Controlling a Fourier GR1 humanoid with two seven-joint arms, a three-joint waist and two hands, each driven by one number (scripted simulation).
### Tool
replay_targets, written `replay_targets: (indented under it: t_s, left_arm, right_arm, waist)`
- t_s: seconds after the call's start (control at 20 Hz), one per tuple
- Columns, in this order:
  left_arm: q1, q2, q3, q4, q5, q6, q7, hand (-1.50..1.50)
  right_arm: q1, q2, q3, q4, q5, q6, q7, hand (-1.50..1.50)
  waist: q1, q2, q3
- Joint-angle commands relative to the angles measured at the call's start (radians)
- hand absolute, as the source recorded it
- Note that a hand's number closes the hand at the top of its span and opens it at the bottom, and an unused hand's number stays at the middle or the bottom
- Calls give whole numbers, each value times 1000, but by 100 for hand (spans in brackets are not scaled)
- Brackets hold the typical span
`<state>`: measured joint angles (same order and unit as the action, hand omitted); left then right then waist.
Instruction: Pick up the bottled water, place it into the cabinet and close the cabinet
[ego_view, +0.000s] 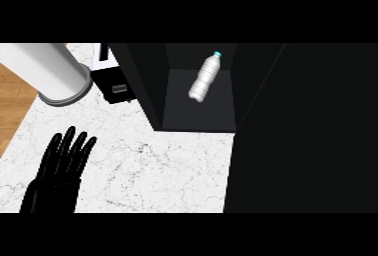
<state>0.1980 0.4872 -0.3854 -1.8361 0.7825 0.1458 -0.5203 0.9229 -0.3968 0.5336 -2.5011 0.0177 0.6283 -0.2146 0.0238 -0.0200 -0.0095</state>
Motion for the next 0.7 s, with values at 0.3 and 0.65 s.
replay_targets:
  t_s: [0.3, 0.65]
  left_arm:
    - [123, 117, 104, -67, 85, -121, -3, -150]
    - [173, 159, 138, -80, 117, -212, -19, -150]
  right_arm:
    - [-72, 2, 242, -131, 108, -41, 161, 150]
    - [-147, 57, 325, -63, 37, -87, 186, 150]
  waist:
    - [47, 10, -6]
    - [97, 25, -5]
